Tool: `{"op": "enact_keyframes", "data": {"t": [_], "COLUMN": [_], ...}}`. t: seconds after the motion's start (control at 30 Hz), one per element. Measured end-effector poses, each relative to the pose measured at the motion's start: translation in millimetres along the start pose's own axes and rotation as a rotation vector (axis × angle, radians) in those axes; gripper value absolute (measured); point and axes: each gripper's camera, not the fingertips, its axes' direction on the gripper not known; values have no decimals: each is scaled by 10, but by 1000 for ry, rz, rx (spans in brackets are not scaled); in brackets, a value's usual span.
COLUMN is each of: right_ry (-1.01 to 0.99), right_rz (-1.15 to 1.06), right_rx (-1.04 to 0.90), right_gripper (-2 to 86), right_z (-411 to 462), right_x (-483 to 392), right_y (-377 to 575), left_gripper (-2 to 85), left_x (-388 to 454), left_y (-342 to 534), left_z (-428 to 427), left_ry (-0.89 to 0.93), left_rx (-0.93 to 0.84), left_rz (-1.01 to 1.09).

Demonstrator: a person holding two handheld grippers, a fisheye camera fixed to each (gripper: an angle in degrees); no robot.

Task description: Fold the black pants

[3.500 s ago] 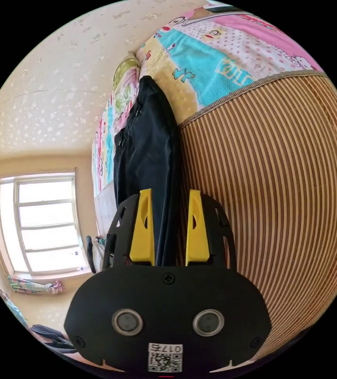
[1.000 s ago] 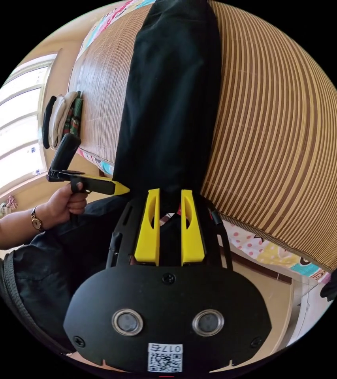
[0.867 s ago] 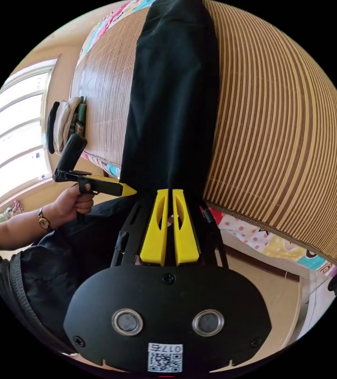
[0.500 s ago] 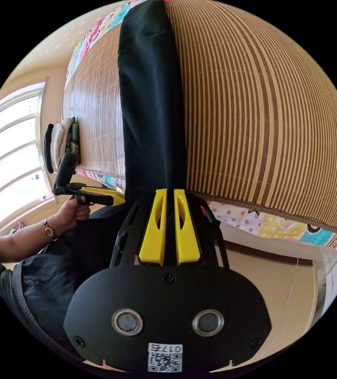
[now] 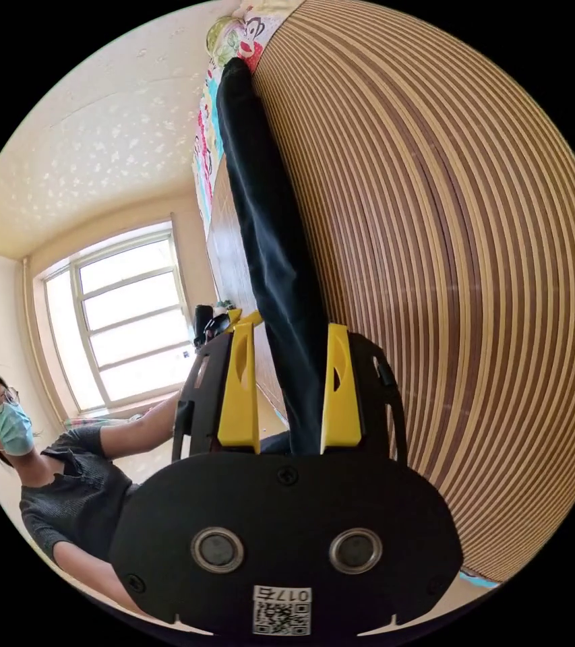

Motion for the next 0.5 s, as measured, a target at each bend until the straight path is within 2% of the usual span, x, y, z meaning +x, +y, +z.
{"op": "enact_keyframes", "data": {"t": [0.17,0.3,0.37,0.5], "right_ry": [44,-20,-15,-319], "right_rz": [2,-19,-34,-209], "right_rx": [-39,-97,-96,16], "right_gripper": [130,102,77,38], "right_z": [293,652,722,619], "right_x": [11,-3,-65,-415], "right_y": [-422,-412,-261,399], "left_gripper": [135,99,71,56], "left_x": [154,244,308,580], "left_y": [-831,-1130,-1166,-1048], "left_z": [245,482,511,269], "left_ry": [18,43,112,357], "left_rx": [-27,-110,-118,-36], "left_rz": [28,6,3,95]}}
